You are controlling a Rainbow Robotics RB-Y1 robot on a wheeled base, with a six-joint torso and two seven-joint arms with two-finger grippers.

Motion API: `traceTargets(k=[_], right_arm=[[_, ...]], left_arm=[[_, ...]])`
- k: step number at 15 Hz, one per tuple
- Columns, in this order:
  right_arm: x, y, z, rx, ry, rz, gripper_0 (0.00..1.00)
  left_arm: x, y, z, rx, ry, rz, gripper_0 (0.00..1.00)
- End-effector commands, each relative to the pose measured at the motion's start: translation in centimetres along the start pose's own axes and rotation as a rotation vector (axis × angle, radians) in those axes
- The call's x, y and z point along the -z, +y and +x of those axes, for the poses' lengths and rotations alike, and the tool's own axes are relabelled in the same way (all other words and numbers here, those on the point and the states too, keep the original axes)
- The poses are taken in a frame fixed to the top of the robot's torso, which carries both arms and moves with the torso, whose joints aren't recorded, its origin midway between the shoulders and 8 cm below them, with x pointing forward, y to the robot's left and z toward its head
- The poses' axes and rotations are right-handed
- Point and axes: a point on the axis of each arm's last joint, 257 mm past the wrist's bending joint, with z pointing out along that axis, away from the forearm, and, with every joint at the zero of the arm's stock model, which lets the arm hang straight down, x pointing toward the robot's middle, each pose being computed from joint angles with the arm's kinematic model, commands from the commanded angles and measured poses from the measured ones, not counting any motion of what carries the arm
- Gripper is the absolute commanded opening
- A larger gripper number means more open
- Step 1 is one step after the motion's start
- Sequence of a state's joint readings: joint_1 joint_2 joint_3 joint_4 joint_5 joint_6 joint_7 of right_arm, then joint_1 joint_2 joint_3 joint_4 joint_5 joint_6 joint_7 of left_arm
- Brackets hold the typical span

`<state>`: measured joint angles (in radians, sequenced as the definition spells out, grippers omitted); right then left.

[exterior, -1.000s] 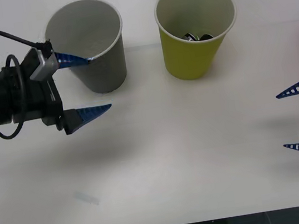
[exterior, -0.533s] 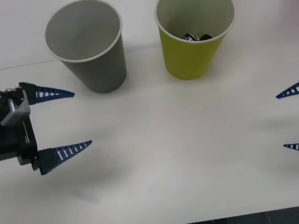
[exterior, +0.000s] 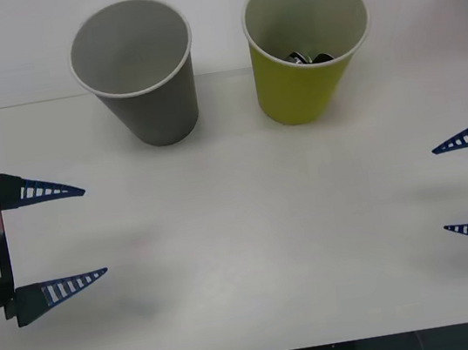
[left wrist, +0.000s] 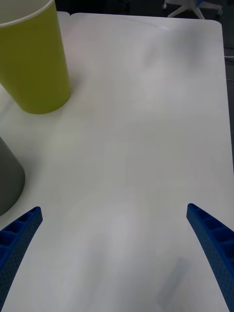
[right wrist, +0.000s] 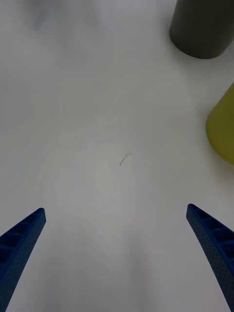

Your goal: Put the can into the green bin and the plastic bottle into the gray bin

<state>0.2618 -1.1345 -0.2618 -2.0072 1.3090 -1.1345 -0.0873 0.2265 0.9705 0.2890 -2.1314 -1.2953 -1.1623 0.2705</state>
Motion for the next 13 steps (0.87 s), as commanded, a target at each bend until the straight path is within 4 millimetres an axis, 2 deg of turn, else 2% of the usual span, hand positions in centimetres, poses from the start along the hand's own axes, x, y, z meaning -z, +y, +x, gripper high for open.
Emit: traceTargets(k=[1, 7, 13], right_arm=[[0.0, 0.0, 0.0, 0.0, 0.0, 0.0, 1.0], [0.0, 0.0, 0.0, 0.0, 0.0, 0.0, 1.0], [0.0, 0.0, 0.0, 0.0, 0.0, 0.0, 1.0]], left_arm=[[1.4, -0.4, 1.2, 0.022, 0.023, -0.013, 1.0], [3.3, -1.2, 3.4, 0.072, 0.069, -0.04, 1.0], [3.4, -1.6, 3.5, 0.083, 0.065, -0.036, 1.0]])
